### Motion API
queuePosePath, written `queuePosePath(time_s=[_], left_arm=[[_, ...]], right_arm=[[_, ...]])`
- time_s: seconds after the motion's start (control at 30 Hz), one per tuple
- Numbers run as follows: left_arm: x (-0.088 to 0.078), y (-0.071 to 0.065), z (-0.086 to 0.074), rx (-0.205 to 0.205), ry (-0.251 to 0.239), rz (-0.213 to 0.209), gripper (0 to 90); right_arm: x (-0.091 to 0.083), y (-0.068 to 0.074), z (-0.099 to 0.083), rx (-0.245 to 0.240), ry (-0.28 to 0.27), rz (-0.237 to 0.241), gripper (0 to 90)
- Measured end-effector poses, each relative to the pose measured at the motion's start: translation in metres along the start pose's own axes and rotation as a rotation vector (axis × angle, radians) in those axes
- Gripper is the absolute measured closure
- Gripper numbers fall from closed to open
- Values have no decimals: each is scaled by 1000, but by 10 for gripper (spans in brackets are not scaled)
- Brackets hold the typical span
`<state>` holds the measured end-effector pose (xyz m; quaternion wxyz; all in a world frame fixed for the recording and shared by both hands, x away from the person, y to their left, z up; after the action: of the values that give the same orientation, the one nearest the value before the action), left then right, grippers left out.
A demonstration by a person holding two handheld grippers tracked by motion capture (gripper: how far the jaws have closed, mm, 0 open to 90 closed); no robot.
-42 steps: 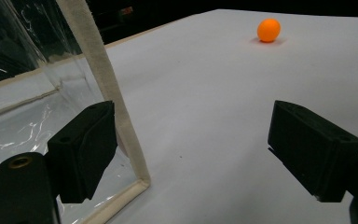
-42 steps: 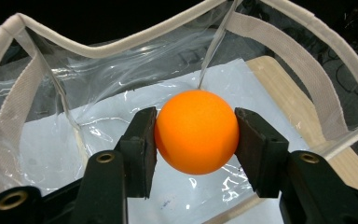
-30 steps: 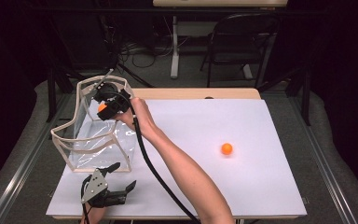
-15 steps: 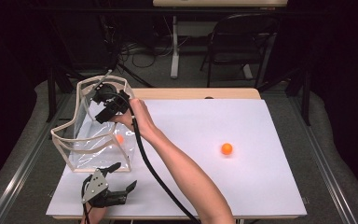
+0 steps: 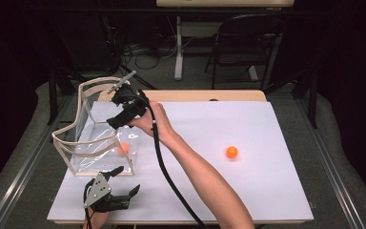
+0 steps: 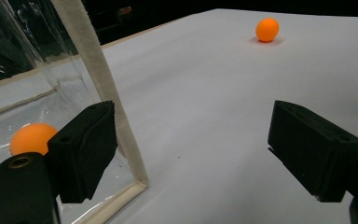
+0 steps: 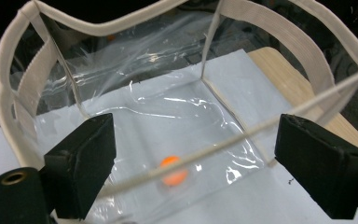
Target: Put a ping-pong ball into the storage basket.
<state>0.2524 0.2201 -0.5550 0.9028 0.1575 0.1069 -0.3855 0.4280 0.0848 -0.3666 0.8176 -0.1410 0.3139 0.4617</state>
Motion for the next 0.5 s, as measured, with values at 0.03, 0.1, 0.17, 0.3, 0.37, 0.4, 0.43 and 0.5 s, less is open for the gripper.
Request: queuePosePath(time_s=[0.03, 0.1, 0.17, 0.3, 0.37, 0.4, 0.43, 0.5], left_arm=[[0, 0, 0, 0, 0, 0, 157], [0, 0, 0, 1, 0, 0, 157], [0, 0, 0, 1, 1, 0, 157], [0, 0, 0, -4, 0, 3, 157], [0, 0, 0, -3, 1, 2, 157], [0, 0, 0, 1, 2, 1, 157], [0, 0, 0, 2, 2, 1, 157], [0, 0, 0, 2, 2, 1, 157]], right_arm=[[-3, -3, -3, 4, -5, 0, 104], [-8, -8, -9, 12, -11, -1, 95], [-15, -13, -14, 18, -20, -6, 84], [-29, -22, -23, 32, -47, -17, 69], [-36, -27, -27, 37, -61, -19, 64], [-39, -29, -29, 42, -64, -20, 63], [-41, -30, -30, 44, -68, -22, 61], [-47, -34, -34, 51, -76, -22, 55]])
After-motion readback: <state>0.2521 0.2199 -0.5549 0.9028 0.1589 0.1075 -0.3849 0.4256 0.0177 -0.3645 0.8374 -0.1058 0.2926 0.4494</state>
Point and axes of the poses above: each handheld gripper's, and its own axes: x roughly forward along the jaws, z roughly out of its top, y roughly to its left, the point moved 1 cm from there along x, roughly forward along the jaws, and after that the axes turned 7 degrees about x, right-handed, at the moved point
